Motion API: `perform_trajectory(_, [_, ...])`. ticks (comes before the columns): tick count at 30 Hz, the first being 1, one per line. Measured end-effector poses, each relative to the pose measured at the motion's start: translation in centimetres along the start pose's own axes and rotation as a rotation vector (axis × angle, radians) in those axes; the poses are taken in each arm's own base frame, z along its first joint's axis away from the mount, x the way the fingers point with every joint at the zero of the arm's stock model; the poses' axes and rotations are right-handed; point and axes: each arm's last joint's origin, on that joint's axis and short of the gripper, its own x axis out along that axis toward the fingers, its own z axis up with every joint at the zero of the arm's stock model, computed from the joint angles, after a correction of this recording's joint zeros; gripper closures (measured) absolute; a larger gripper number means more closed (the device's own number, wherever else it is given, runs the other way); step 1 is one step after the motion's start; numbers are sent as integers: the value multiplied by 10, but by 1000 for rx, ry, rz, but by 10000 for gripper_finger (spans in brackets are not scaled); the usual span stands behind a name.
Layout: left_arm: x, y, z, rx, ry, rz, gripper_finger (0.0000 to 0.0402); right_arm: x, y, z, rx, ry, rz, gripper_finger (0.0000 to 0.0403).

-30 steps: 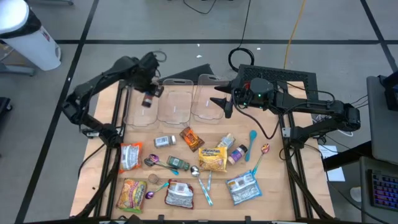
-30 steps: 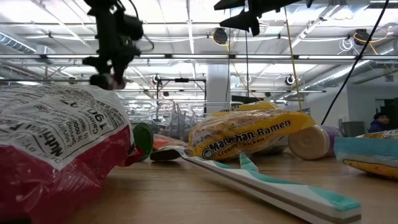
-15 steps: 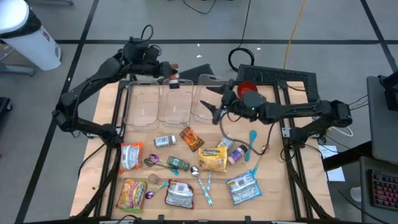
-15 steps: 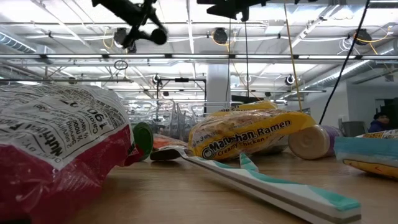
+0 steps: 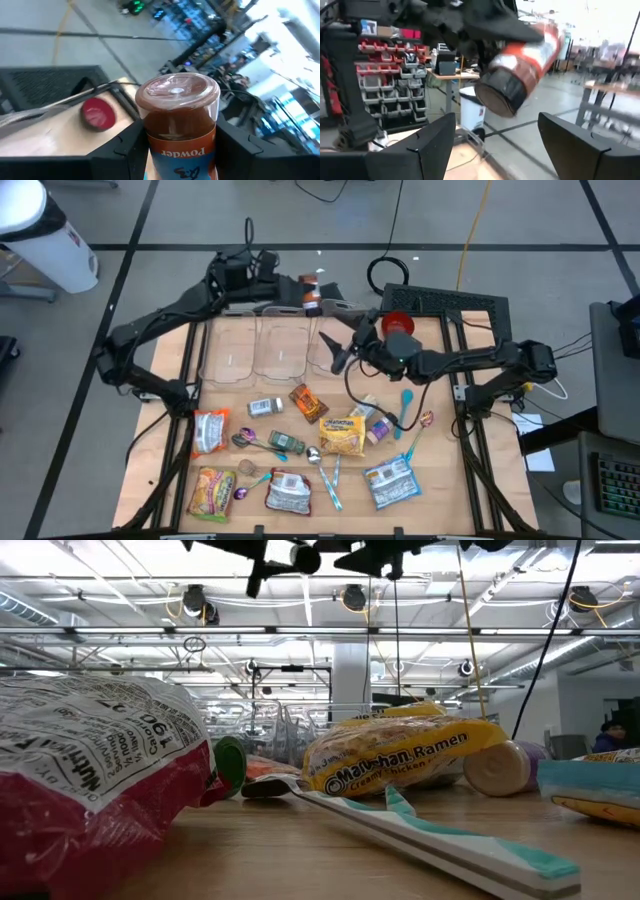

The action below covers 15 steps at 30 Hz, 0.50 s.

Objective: Pick & Place Food Item
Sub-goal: Adjust the orange spice bottle in the left transparent bin

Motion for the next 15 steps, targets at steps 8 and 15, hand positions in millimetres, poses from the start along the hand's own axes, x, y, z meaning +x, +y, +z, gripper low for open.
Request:
perform_trajectory(8, [7, -10, -10, 176, 21, -32, 218, 3, -2, 0, 281, 6, 134, 124])
perform_trajectory(15, [11, -21, -19, 260, 51, -79, 218, 8, -11, 0, 416, 4, 144, 124])
